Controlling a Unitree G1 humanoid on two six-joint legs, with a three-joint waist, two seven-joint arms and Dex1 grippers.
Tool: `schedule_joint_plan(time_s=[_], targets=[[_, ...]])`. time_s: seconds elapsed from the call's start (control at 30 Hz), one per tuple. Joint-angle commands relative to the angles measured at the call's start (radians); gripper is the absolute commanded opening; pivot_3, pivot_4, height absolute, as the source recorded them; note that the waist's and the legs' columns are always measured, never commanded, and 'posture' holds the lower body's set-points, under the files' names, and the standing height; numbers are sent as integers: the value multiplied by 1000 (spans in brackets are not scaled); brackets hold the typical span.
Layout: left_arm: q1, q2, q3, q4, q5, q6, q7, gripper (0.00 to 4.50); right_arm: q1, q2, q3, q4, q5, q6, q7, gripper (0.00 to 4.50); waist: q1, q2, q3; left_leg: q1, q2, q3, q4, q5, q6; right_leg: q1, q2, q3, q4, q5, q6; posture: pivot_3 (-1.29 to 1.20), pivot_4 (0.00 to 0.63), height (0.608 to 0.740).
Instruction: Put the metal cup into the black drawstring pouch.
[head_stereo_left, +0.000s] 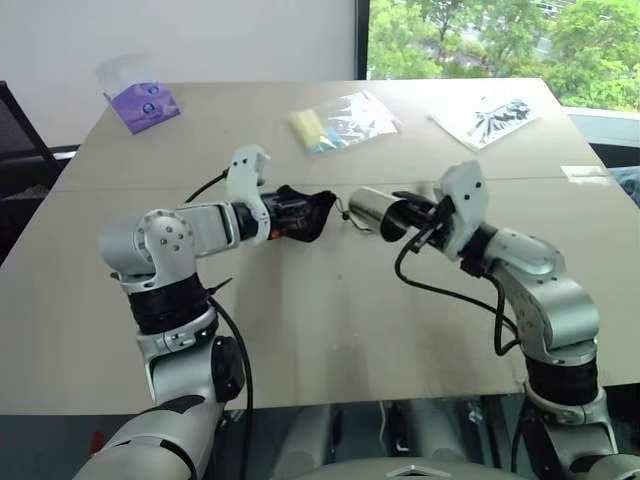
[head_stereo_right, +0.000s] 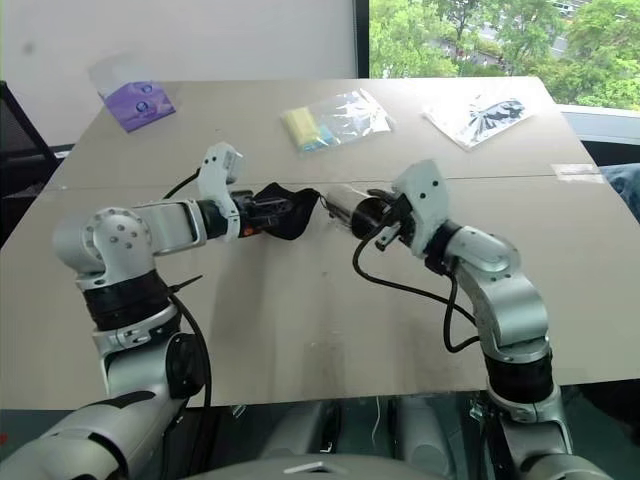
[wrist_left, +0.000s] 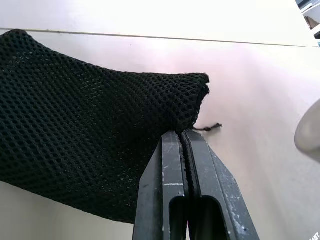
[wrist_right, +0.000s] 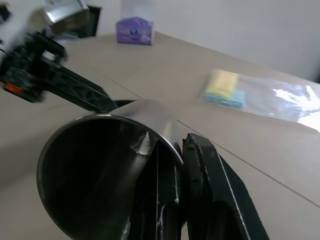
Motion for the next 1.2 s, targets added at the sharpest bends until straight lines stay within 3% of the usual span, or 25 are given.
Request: schedule_joint_plan(time_s=[0.03, 0.27, 0.57, 0.9, 1.2], targets=[[-3, 21, 49, -16, -38, 2, 10, 0, -3, 35, 22, 29, 53, -61, 3, 79, -2, 0, 0, 0, 0, 0, 0, 0, 0, 0, 0, 0, 0, 0, 0, 0, 150, 740], [58, 57, 125, -10, -175, 3, 94, 0, -29, 145, 76, 172, 116, -218, 34, 79, -5, 0, 0, 0, 0, 0, -1, 0, 0, 0, 0, 0, 0, 0, 0, 0, 150, 740], [100, 53, 206, 52, -468, 3, 327, 0, -42, 187, 132, 318, 95, -355, 35, 79, -2, 0, 0, 0, 0, -1, 0, 0, 0, 0, 0, 0, 0, 0, 0, 0, 150, 740], [122, 104, 181, 116, -750, 3, 546, 0, -99, 268, 111, 574, 48, -507, -38, 79, -6, 0, 0, 0, 0, -1, 0, 0, 0, 0, 0, 0, 0, 0, 0, 0, 150, 740], [134, 106, 168, 138, -863, 0, 663, 0, -89, 286, 142, 826, -28, -695, -13, 79, -13, 0, 0, 0, 0, -1, 0, 0, 0, 0, 0, 0, 0, 0, 0, 0, 150, 740]])
